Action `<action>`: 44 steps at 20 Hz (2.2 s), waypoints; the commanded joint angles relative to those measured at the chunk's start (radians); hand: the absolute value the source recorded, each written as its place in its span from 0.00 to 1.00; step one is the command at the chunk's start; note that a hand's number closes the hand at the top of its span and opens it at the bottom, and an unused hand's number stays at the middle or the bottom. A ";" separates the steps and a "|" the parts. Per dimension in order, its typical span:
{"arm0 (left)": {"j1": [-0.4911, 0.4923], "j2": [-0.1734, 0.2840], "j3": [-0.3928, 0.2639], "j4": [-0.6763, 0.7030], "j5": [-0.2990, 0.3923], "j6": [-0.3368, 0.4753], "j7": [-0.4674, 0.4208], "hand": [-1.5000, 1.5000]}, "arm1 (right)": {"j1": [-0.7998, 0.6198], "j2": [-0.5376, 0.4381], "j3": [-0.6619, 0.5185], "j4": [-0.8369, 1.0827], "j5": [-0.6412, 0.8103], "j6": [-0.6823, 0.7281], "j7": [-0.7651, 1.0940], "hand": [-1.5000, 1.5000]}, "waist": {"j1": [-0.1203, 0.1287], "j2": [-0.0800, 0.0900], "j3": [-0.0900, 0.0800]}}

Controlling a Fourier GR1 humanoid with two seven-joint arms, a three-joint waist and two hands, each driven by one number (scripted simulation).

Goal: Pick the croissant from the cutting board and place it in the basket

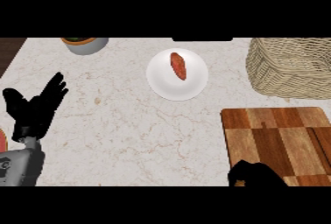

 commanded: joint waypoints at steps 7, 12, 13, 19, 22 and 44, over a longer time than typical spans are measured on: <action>0.038 0.006 0.010 -0.038 0.000 -0.003 0.010 0.50 | 0.190 0.175 0.136 -0.129 -0.187 -0.054 -0.050 1.00 | 0.002 0.004 0.009; 0.037 -0.002 0.010 -0.012 -0.010 0.002 -0.019 0.50 | 0.240 0.195 0.132 -0.448 -0.345 -0.006 -0.042 1.00 | -0.005 0.004 0.008; 0.026 -0.025 -0.004 -0.030 -0.013 0.019 -0.004 0.50 | 0.312 0.176 0.152 -0.499 -0.331 -0.041 -0.056 1.00 | -0.011 0.002 0.008; 0.004 0.026 0.032 -0.021 0.015 -0.020 0.012 0.50 | 0.234 0.216 0.061 -0.726 -0.404 0.033 0.199 1.00 | 0.005 0.008 0.007; 0.021 0.007 0.010 -0.056 0.011 -0.015 0.042 0.50 | 0.161 0.216 -0.009 -0.746 -0.433 0.060 0.272 1.00 | 0.009 0.007 0.007; -0.051 -0.018 0.004 0.018 -0.025 0.018 0.016 0.50 | -0.961 -0.043 -0.627 -0.131 -0.490 0.072 0.728 1.00 | 0.016 0.010 0.008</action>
